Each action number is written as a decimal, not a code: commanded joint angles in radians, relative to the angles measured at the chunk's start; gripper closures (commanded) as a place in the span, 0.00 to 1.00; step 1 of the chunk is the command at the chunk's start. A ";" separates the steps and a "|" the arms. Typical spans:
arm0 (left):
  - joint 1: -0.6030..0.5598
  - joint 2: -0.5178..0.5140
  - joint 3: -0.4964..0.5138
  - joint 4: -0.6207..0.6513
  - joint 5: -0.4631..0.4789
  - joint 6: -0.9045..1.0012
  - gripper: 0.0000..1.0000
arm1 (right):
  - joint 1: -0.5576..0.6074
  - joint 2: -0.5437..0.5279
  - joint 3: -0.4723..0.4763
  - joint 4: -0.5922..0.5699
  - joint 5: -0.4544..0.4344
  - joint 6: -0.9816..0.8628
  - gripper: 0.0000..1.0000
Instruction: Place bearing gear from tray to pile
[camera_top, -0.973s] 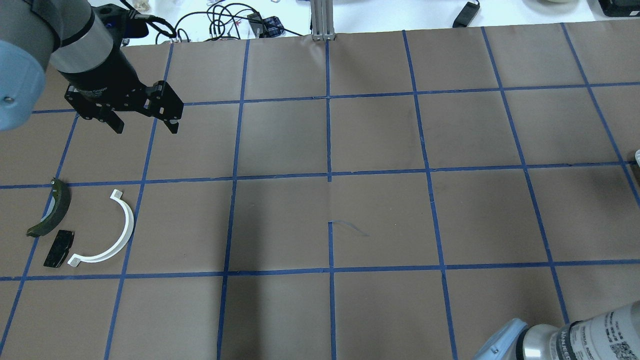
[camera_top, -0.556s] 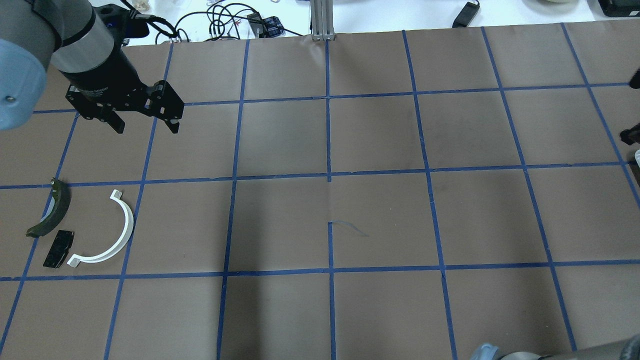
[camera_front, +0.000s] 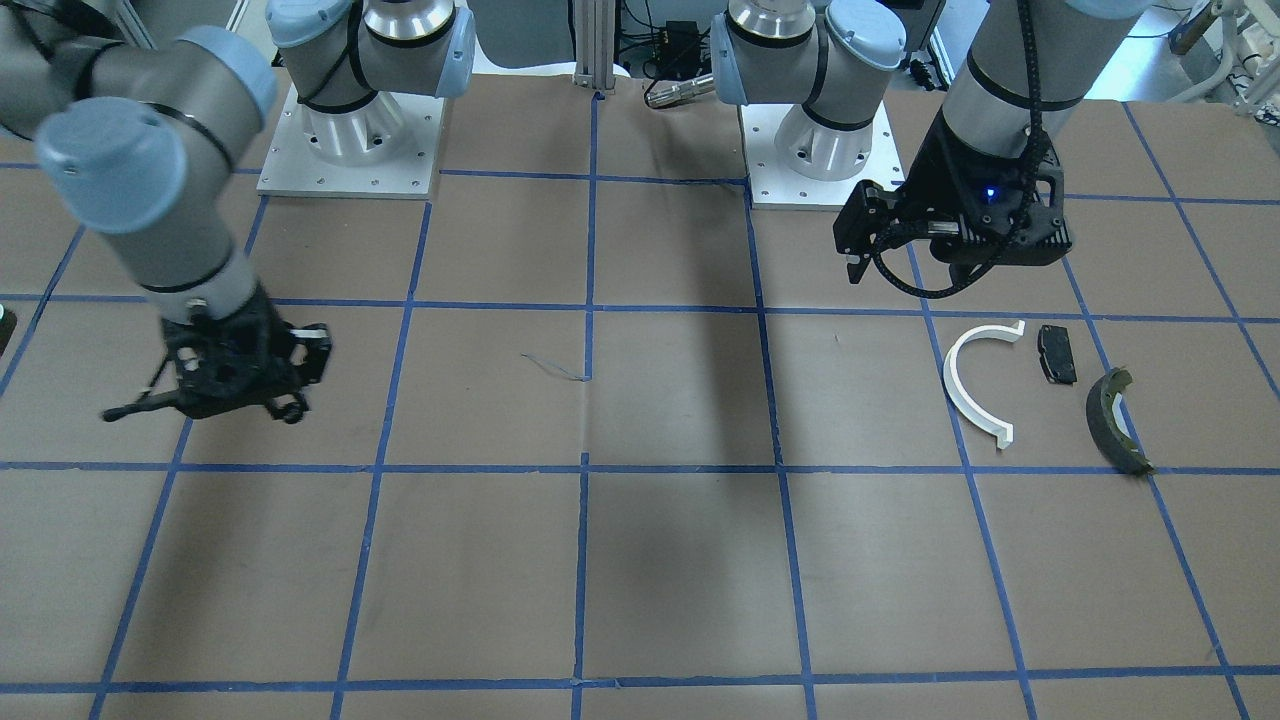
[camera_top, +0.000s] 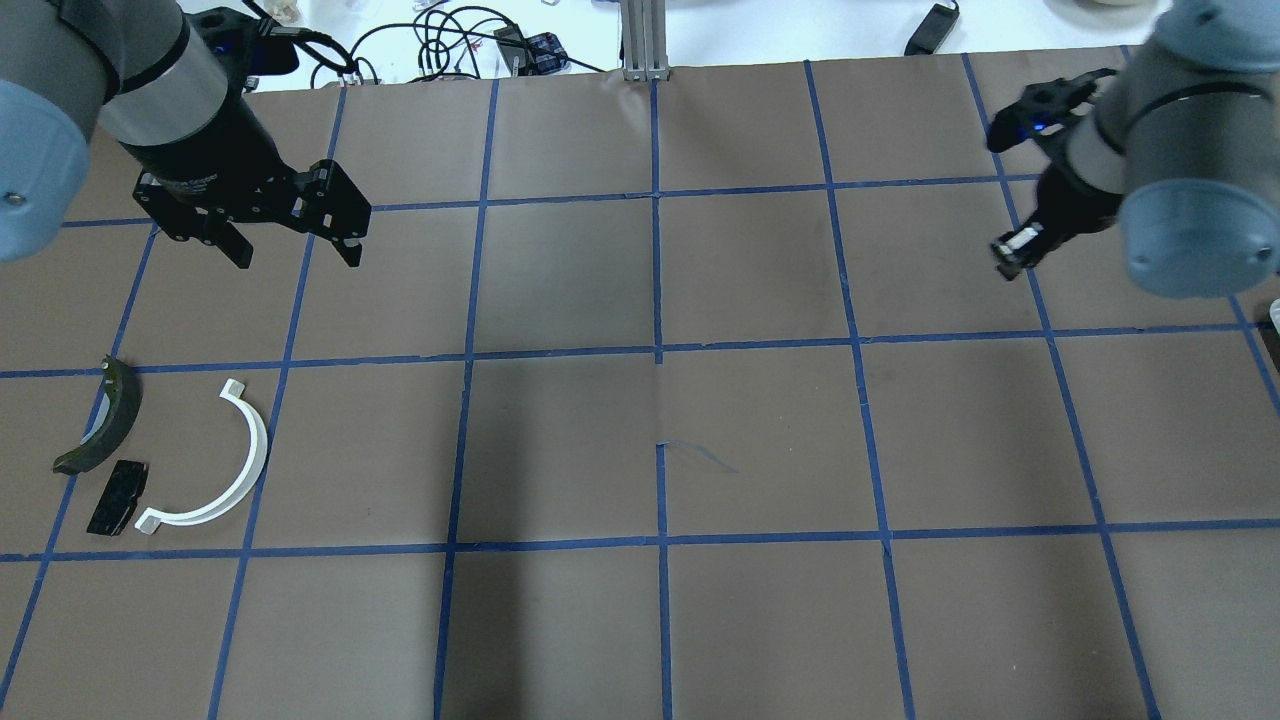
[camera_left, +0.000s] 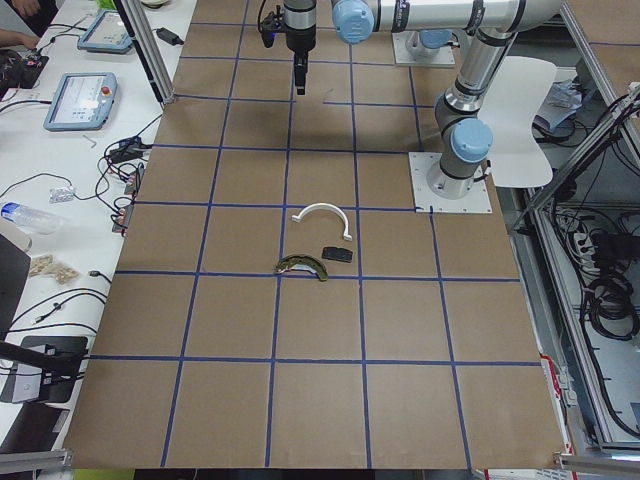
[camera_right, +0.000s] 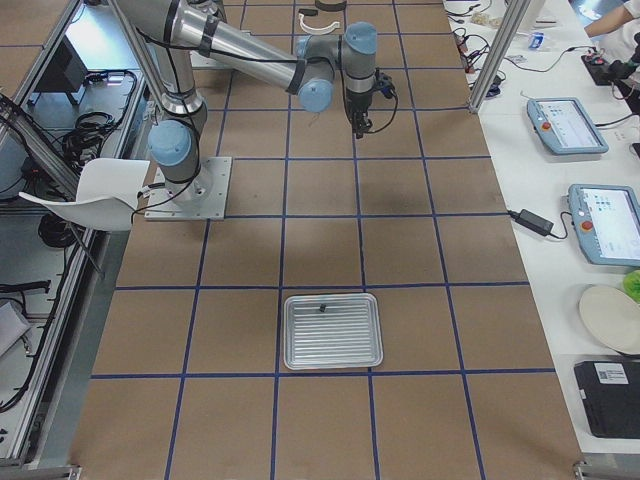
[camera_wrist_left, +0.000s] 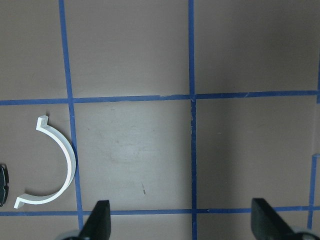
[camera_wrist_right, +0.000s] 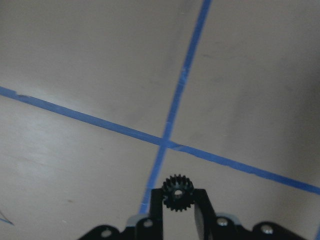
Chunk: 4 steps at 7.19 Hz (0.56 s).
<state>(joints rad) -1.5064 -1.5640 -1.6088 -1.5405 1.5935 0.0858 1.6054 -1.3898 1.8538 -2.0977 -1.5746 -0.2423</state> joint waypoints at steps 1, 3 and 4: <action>-0.002 0.011 -0.005 -0.003 0.000 -0.001 0.00 | 0.261 0.130 -0.019 -0.123 0.001 0.463 0.89; -0.003 0.008 -0.014 0.003 -0.024 -0.001 0.00 | 0.413 0.239 -0.022 -0.233 0.001 0.703 0.87; -0.003 0.005 -0.014 0.005 -0.015 0.000 0.00 | 0.430 0.253 -0.024 -0.238 0.002 0.731 0.72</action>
<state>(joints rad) -1.5093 -1.5574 -1.6207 -1.5383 1.5752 0.0844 1.9837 -1.1730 1.8321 -2.3060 -1.5736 0.4127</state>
